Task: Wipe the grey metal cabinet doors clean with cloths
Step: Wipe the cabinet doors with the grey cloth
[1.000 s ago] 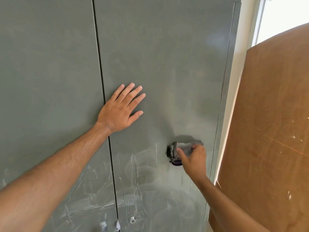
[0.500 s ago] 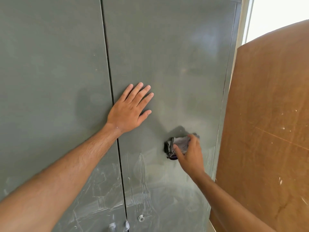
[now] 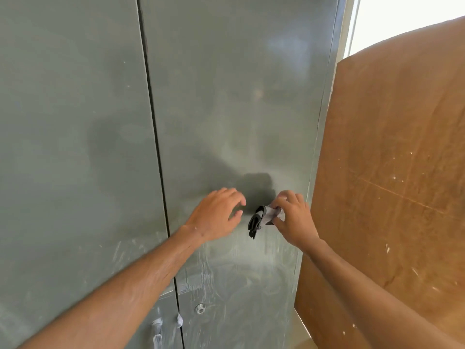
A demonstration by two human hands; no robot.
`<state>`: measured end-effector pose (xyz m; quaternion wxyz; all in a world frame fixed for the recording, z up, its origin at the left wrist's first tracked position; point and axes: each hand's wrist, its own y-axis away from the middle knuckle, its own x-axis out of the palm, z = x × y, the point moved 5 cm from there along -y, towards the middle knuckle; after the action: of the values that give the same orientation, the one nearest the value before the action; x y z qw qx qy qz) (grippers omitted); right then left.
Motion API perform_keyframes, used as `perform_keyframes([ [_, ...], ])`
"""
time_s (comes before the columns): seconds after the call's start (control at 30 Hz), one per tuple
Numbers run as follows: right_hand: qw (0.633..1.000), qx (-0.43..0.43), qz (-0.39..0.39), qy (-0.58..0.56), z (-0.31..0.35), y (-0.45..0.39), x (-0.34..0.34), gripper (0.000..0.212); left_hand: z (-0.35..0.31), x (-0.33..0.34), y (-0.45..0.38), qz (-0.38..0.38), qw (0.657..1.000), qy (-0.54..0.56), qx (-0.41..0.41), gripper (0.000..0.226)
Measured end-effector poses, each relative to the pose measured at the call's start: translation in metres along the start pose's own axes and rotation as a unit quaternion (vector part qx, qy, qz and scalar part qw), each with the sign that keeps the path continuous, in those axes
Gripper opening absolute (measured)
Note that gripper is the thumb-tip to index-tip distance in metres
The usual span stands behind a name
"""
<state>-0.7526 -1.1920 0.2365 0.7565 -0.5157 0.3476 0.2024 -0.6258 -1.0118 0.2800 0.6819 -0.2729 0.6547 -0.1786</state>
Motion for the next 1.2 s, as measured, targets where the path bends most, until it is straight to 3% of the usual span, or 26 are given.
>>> perform_keyframes([
  [0.1, 0.981, 0.082, 0.049, -0.17, -0.002, 0.005, -0.013, 0.021, -0.009, 0.03, 0.015, 0.125, 0.979, 0.136, -0.091, 0.046],
  [0.17, 0.934, 0.129, 0.106, -0.316, -0.001, 0.007, -0.02, 0.014, -0.02, 0.043, 0.022, 0.184, 0.933, 0.267, -0.157, 0.049],
  [0.23, 0.875, 0.16, 0.169, -0.425, 0.007, 0.012, -0.025, 0.015, -0.031, 0.052, 0.024, 0.179, 0.871, 0.402, -0.218, 0.037],
  [0.3, 0.803, 0.212, 0.216, -0.514, 0.016, 0.02, -0.025, 0.023, -0.041, 0.055, 0.024, 0.129, 0.799, 0.516, -0.281, 0.026],
  [0.37, 0.761, 0.251, 0.235, -0.549, 0.023, 0.028, -0.022, 0.029, -0.052, 0.055, 0.025, 0.076, 0.723, 0.602, -0.331, 0.021],
  [0.43, 0.752, 0.26, 0.244, -0.554, 0.024, 0.035, -0.017, 0.031, -0.06, 0.057, 0.029, 0.041, 0.672, 0.646, -0.359, 0.029],
  [0.53, 0.765, 0.213, 0.277, -0.541, 0.02, 0.043, -0.015, 0.08, -0.066, 0.064, 0.039, -0.012, 0.594, 0.694, -0.406, 0.038],
  [0.6, 0.791, 0.151, 0.311, -0.504, 0.023, 0.047, -0.016, 0.094, -0.067, 0.066, 0.045, -0.043, 0.555, 0.713, -0.425, 0.038],
  [0.67, 0.837, 0.101, 0.296, -0.45, 0.027, 0.047, -0.016, 0.083, -0.067, 0.066, 0.05, -0.062, 0.552, 0.711, -0.431, 0.038],
  [0.73, 0.875, 0.068, 0.239, -0.415, 0.03, 0.046, -0.018, 0.057, -0.069, 0.065, 0.052, -0.076, 0.547, 0.715, -0.429, 0.037],
  [0.83, 0.891, 0.031, 0.173, -0.418, 0.037, 0.045, -0.026, 0.022, -0.069, 0.06, 0.053, -0.11, 0.532, 0.722, -0.427, 0.031],
  [0.87, 0.879, 0.046, 0.156, -0.448, 0.037, 0.044, -0.03, 0.02, -0.069, 0.059, 0.054, -0.124, 0.528, 0.721, -0.432, 0.025],
  [0.97, 0.795, 0.17, 0.131, -0.567, 0.029, 0.041, -0.033, 0.028, -0.073, 0.059, 0.059, -0.135, 0.545, 0.701, -0.44, 0.013],
  [1.1, 0.704, 0.291, 0.124, -0.636, 0.022, 0.035, -0.027, 0.033, -0.087, 0.07, 0.072, -0.077, 0.572, 0.674, -0.46, 0.024],
  [1.2, 0.678, 0.326, 0.113, -0.648, 0.014, 0.027, -0.028, 0.033, -0.094, 0.078, 0.081, -0.051, 0.548, 0.691, -0.468, 0.05],
])
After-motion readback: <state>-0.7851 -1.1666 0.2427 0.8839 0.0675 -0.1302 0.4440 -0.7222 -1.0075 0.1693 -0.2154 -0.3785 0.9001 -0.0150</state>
